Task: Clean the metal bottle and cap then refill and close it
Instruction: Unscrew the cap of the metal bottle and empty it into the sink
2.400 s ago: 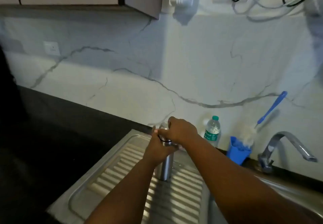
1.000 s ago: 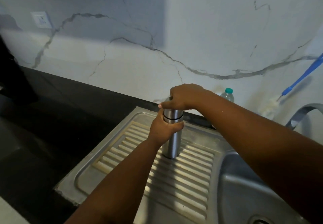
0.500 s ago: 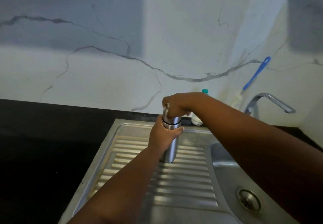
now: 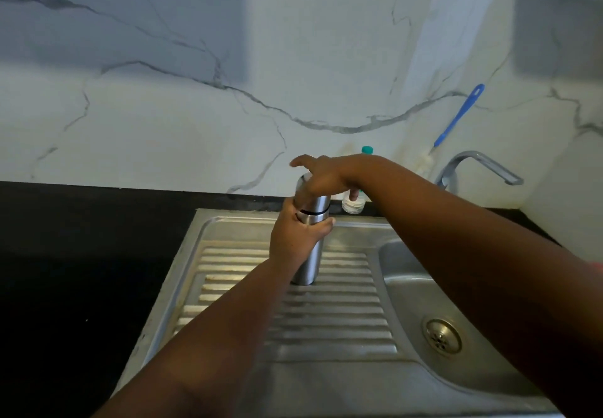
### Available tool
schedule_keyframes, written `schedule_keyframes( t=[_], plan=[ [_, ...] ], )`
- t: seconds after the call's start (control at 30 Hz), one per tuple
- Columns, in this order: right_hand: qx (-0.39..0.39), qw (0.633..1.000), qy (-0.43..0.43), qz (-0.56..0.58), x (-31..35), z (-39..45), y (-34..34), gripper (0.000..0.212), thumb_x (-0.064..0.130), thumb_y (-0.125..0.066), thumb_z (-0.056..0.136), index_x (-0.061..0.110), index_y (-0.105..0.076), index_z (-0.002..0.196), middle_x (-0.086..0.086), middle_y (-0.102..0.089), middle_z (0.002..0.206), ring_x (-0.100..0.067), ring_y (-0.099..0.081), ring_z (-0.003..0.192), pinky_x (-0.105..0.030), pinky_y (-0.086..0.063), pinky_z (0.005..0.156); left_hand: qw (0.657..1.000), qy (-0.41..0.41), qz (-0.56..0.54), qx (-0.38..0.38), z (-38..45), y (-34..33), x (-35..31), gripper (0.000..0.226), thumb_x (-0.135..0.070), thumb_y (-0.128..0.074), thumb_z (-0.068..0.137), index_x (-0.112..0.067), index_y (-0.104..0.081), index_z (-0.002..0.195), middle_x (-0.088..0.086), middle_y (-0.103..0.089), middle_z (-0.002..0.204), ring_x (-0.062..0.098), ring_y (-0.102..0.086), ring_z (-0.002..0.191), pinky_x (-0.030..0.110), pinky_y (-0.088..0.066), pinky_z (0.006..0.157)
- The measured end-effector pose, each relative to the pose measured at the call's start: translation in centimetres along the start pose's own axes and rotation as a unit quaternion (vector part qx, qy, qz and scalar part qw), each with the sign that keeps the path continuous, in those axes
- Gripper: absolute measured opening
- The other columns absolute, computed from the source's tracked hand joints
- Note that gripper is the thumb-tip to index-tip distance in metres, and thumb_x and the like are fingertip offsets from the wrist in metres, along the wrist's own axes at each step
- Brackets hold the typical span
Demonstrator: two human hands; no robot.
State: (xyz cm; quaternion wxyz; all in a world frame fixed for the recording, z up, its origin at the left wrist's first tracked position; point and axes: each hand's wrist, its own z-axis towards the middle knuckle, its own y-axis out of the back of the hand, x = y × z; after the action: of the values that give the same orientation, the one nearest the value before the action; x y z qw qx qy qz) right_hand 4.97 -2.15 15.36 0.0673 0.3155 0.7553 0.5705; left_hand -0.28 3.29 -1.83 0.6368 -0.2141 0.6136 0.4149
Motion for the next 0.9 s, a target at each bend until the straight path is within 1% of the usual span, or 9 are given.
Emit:
schedule_keyframes(
  t=[0.07, 0.1, 0.17, 0.2, 0.33, 0.53, 0.73, 0.8, 0.9],
  plan=[
    [-0.031, 0.999, -0.022, -0.021, 0.1, -0.1, -0.2, 0.090, 0.062, -0.062, 0.078, 0.022, -0.020, 0.147, -0.012, -0.037, 0.145, -0.033, -0.048, 0.119, -0.038, -0.045, 0.081, 1.000, 0.001, -0.006, 0.001, 0.1, 0.1, 0.0, 0.071, -0.042, -0.085, 0.067, -0.028, -0.050, 0.127, -0.011, -0.065, 0.112, 0.011, -0.062, 0.099, 0.033, -0.051, 0.091],
    [-0.054, 0.996, -0.027, -0.071, 0.1, 0.0, -0.2, 0.086, 0.066, -0.057, 0.079, 0.016, -0.030, 0.143, -0.012, -0.047, 0.136, -0.028, -0.055, 0.105, -0.034, -0.046, 0.076, 1.000, -0.001, -0.007, 0.002, 0.0, 0.1, -0.1, 0.074, -0.043, -0.085, 0.066, -0.030, -0.048, 0.128, -0.013, -0.065, 0.111, 0.010, -0.062, 0.099, 0.033, -0.052, 0.091],
    [-0.109, 0.984, -0.009, -0.140, 0.0, 0.3, -0.3, 0.067, 0.061, -0.056, 0.083, 0.009, -0.050, 0.125, -0.009, -0.060, 0.112, -0.017, -0.055, 0.075, -0.026, -0.044, 0.060, 1.000, -0.005, -0.003, 0.004, -0.1, 0.1, -0.2, 0.077, -0.044, -0.086, 0.066, -0.034, -0.044, 0.129, -0.016, -0.062, 0.110, 0.008, -0.060, 0.098, 0.030, -0.050, 0.087],
    [-0.118, 0.984, 0.003, -0.136, -0.1, 0.3, -0.2, 0.058, 0.055, -0.059, 0.084, 0.009, -0.054, 0.119, -0.008, -0.060, 0.108, -0.017, -0.054, 0.072, -0.025, -0.046, 0.058, 1.000, -0.004, 0.000, 0.003, -0.2, 0.2, -0.3, 0.073, -0.044, -0.086, 0.066, -0.036, -0.044, 0.126, -0.017, -0.061, 0.108, 0.007, -0.060, 0.096, 0.027, -0.049, 0.084],
    [-0.055, 0.997, 0.044, -0.042, -0.3, 0.5, 0.6, 0.052, 0.027, -0.075, 0.077, 0.016, -0.052, 0.121, -0.008, -0.052, 0.116, -0.025, -0.059, 0.091, -0.029, -0.058, 0.070, 1.000, -0.002, -0.002, 0.006, -0.2, 0.3, -0.3, 0.063, -0.040, -0.087, 0.066, -0.034, -0.049, 0.115, -0.018, -0.064, 0.100, 0.004, -0.063, 0.091, 0.025, -0.050, 0.079],
    [-0.063, 0.990, 0.082, 0.093, -2.2, 0.1, 3.8, 0.055, 0.017, -0.080, 0.070, 0.026, -0.054, 0.118, -0.006, -0.051, 0.120, -0.024, -0.060, 0.097, -0.031, -0.059, 0.073, 1.000, 0.001, 0.001, 0.010, 0.0, 0.4, -0.1, 0.059, -0.039, -0.087, 0.066, -0.029, -0.053, 0.113, -0.011, -0.066, 0.095, 0.006, -0.065, 0.084, 0.029, -0.054, 0.075],
    [-0.038, 0.928, 0.091, 0.358, -6.3, -4.1, 3.3, 0.045, 0.007, -0.070, 0.079, 0.016, -0.052, 0.120, -0.014, -0.062, 0.113, -0.025, -0.066, 0.093, -0.035, -0.057, 0.077, 1.000, -0.002, -0.010, 0.010, -0.2, 0.3, 0.2, 0.054, -0.037, -0.087, 0.066, -0.028, -0.054, 0.108, -0.010, -0.067, 0.092, 0.006, -0.065, 0.081, 0.025, -0.050, 0.069],
    [-0.025, 0.929, 0.078, 0.361, -7.5, -5.6, 1.3, 0.040, 0.005, -0.071, 0.079, 0.012, -0.055, 0.115, -0.011, -0.065, 0.105, -0.021, -0.067, 0.087, -0.037, -0.056, 0.078, 1.000, -0.007, -0.016, 0.007, -0.2, 0.2, 0.3, 0.049, -0.031, -0.087, 0.067, -0.030, -0.054, 0.103, -0.010, -0.067, 0.090, 0.006, -0.065, 0.079, 0.024, -0.048, 0.067],
    [0.009, 0.974, 0.052, 0.222, -8.8, -7.5, -2.9, 0.042, 0.014, -0.076, 0.075, 0.020, -0.057, 0.112, 0.000, -0.065, 0.103, -0.017, -0.067, 0.088, -0.034, -0.057, 0.079, 1.000, -0.020, -0.023, 0.004, -0.2, 0.1, 0.5, 0.051, -0.031, -0.088, 0.067, -0.028, -0.055, 0.106, -0.009, -0.068, 0.093, 0.006, -0.066, 0.081, 0.025, -0.049, 0.069]
  ],
)
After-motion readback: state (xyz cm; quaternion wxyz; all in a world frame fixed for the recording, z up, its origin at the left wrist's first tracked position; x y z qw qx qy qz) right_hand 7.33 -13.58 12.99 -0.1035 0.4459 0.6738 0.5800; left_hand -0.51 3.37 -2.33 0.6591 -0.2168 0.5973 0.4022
